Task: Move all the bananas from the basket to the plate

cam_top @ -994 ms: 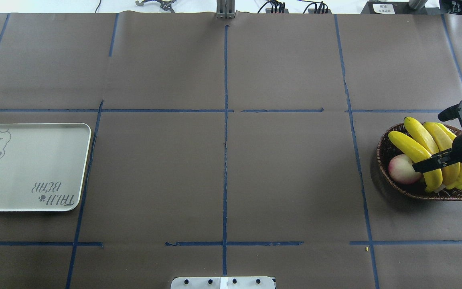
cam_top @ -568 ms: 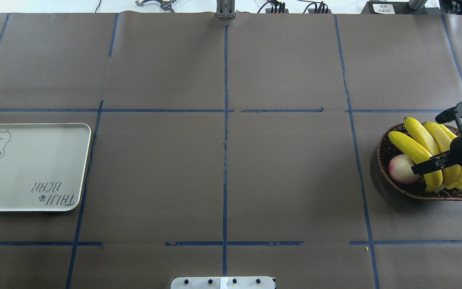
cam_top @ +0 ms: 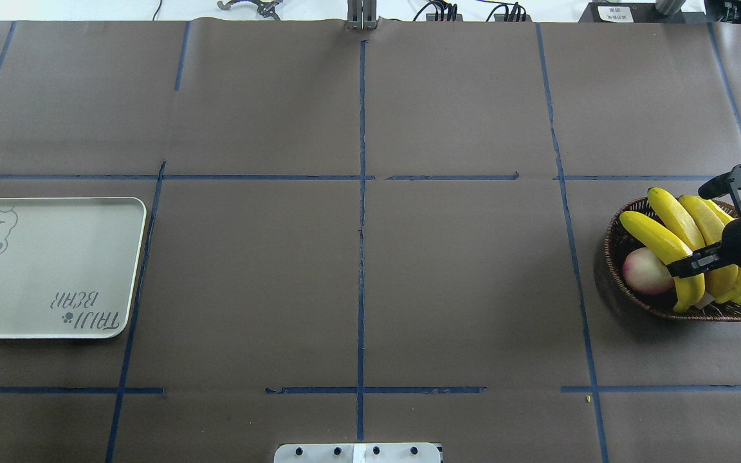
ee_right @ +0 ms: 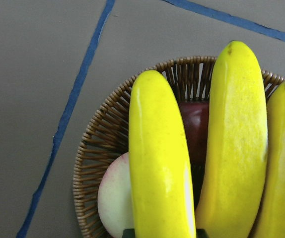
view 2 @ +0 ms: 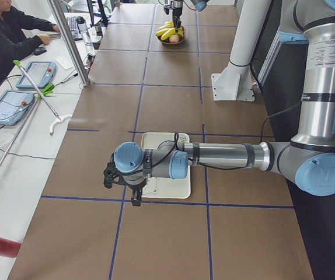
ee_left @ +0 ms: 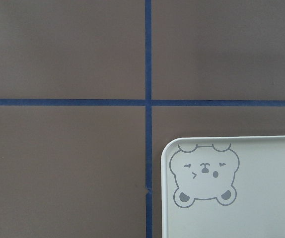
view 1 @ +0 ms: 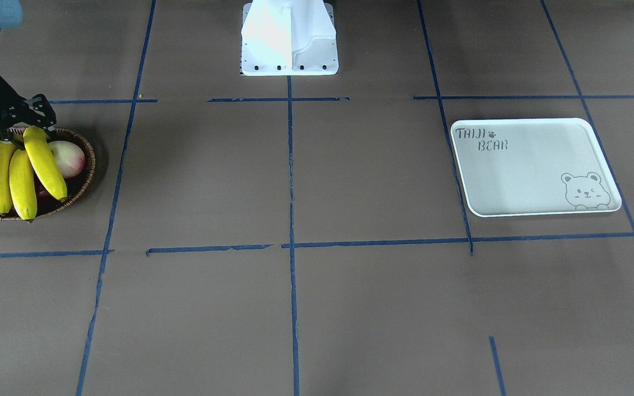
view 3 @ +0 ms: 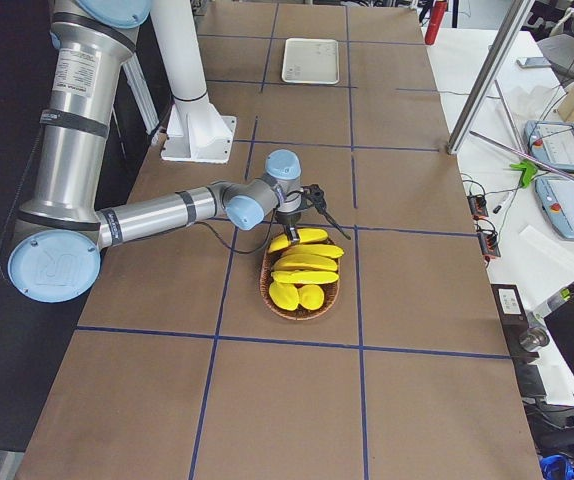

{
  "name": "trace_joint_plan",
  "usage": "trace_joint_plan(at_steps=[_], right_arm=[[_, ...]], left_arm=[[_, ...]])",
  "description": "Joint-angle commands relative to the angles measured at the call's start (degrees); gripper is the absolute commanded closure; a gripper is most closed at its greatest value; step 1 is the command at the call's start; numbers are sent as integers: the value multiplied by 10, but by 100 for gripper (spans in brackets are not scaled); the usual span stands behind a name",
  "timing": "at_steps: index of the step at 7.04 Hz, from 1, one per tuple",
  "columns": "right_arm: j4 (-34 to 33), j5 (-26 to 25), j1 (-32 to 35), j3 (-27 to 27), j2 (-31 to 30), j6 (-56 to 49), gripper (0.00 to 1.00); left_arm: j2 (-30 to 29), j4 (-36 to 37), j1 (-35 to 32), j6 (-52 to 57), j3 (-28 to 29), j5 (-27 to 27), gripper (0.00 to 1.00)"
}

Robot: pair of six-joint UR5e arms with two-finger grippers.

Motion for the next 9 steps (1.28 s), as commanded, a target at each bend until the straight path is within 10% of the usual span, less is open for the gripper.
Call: trace_joint_plan(at_steps=[1,5,9], right_arm=[[1,-6,2,4,0,0,97],[-1,85,70,64,9,18,100],[8,46,-15,17,252,427,100]], left_arm=[[0,-1,0,-13,-2,0,0],[-5,-20,2,-32,-17,1,0],[-65,-228,144,-376,-36,6,1]])
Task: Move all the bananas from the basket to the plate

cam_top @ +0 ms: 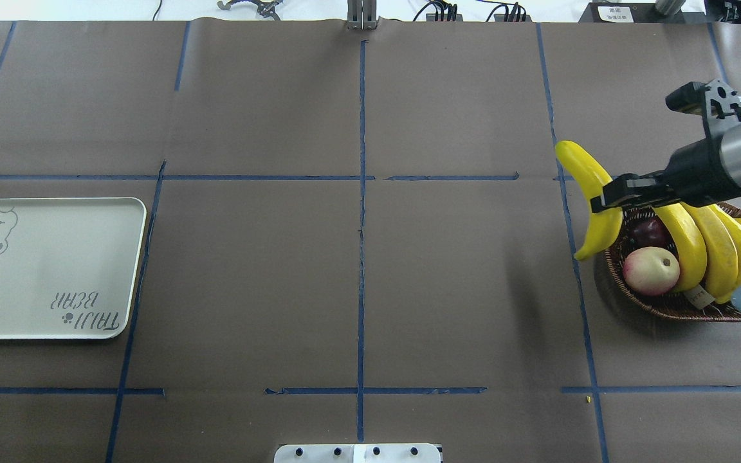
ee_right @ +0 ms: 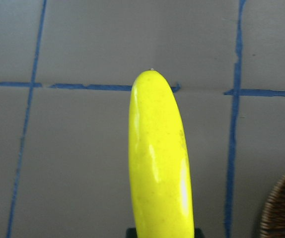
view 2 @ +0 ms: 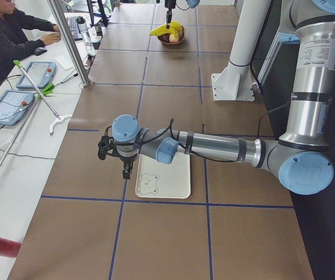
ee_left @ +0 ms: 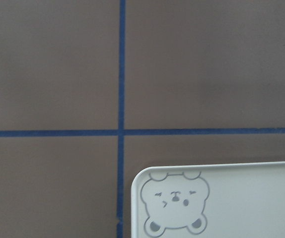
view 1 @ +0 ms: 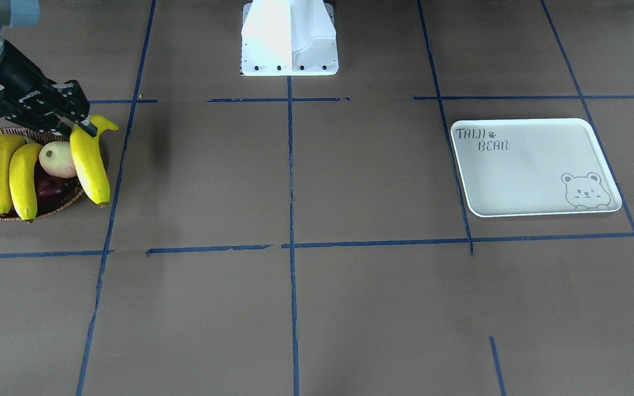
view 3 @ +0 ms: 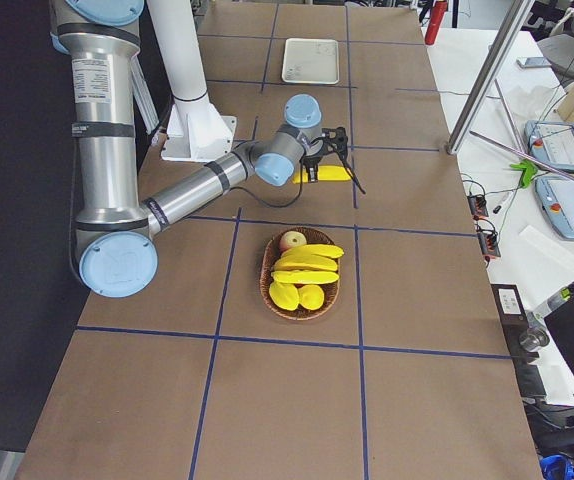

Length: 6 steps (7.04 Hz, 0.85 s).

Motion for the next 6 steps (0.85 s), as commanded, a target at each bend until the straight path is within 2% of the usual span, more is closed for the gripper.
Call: trace_joint_plan(at_steps=[1,2,3,4,5,6], right_arm=[[6,-73,-68,-12,119,186,100],[14,-144,-116,-11,145,219,99],[75,-216,-165,-12,151,276,99],[127,-242,-193,-14,150,297,98],[142,-274,-222,-11,153,299,97],[140,-301,-249,-14,173,299,97]], left_arm=[[-41,-119,79,-208,-2,2,1],[-63,-183,112,-310,-1,11,1],[-95,-236,126,-421,0,14,1],[-119,-285,140,-493,3,14,1],[-153,-304,183,-565,1,14,1],[-222,-301,218,-663,8,18,1]])
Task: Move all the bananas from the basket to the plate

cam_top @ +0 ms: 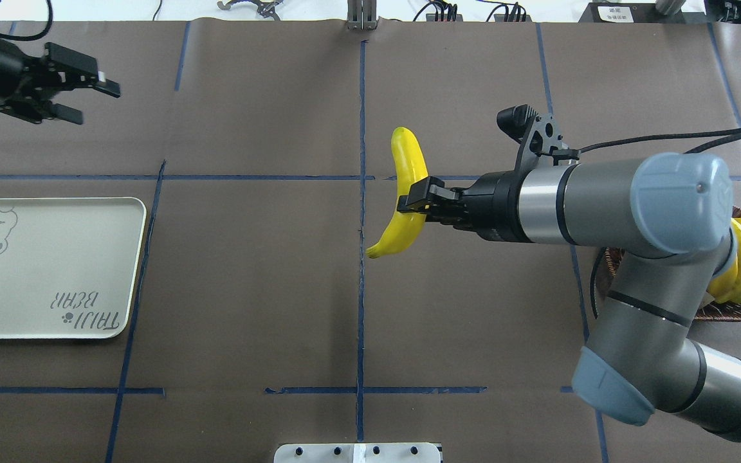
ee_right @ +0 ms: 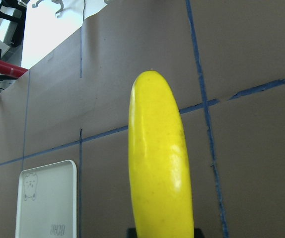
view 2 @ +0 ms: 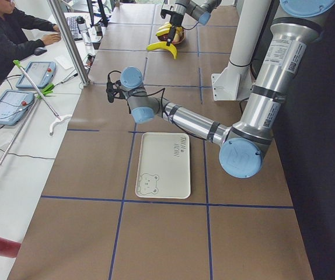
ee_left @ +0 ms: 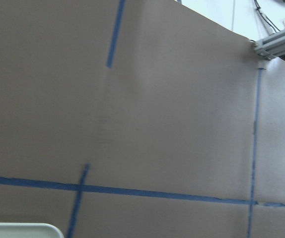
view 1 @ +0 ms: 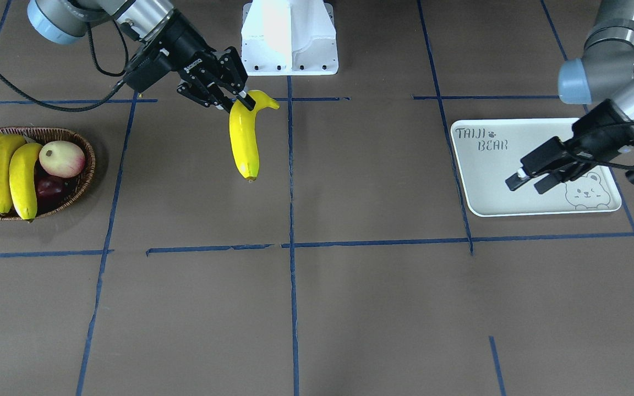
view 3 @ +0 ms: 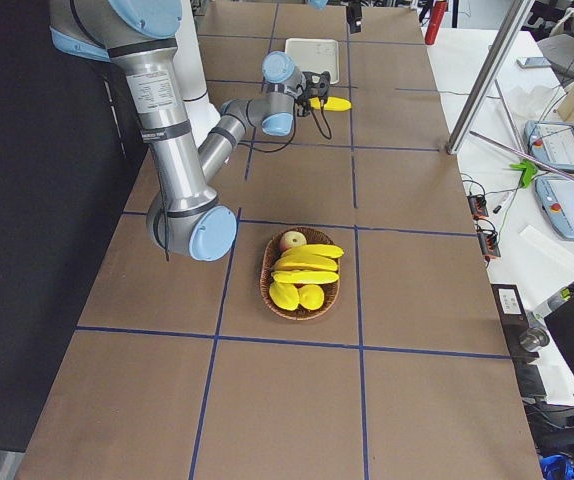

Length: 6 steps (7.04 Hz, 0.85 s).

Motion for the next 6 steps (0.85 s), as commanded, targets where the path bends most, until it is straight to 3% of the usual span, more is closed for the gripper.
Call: trace_joint_plan(at_steps=[1,6], right_arm=[[12,-64,-59,-1,18,5,97],[12,-85,-76,-5,32,4,97]], left_arm=[[-115,-9,79,-202,4,39,1],[-184,-6,211,-296,4,172,1]])
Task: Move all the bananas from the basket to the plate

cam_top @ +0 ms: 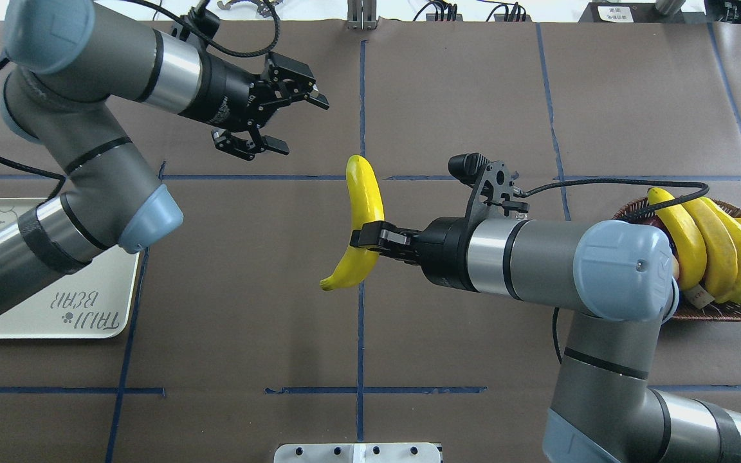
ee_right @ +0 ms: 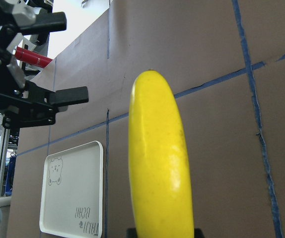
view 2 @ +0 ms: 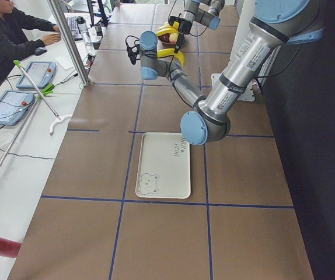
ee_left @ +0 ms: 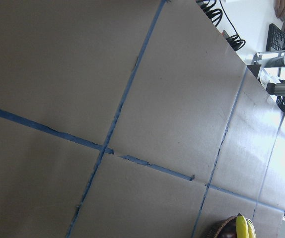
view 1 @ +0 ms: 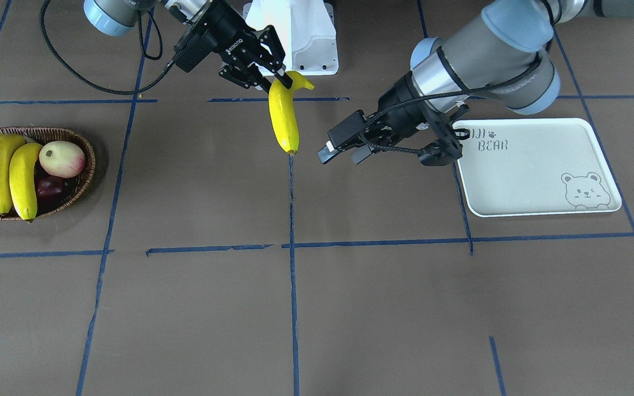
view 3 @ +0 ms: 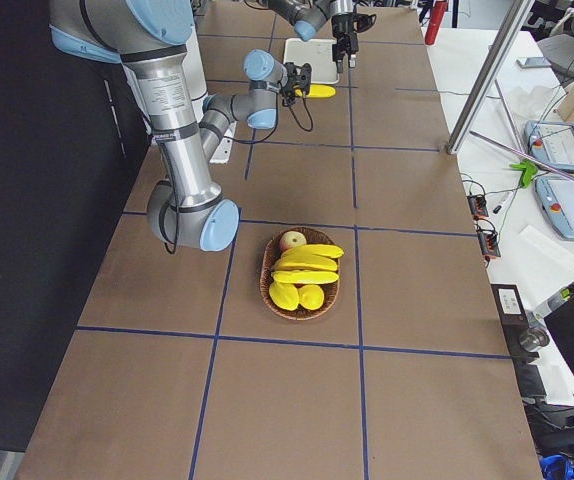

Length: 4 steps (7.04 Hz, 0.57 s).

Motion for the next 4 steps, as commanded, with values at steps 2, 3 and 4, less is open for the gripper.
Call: trace_joint_plan(at_steps=[2,3,4], right_arm=[[0,-6,-5,-1,8,1,97],[0,-6,-5,-1,9,1,97],[0,-6,-4,0,9,1,97]], left_arm=[[-20,-2,59,-28,-6,44,1],[-19,-3,73,-29,-7,45,1],[-18,-3,76,-29,-7,45,6]])
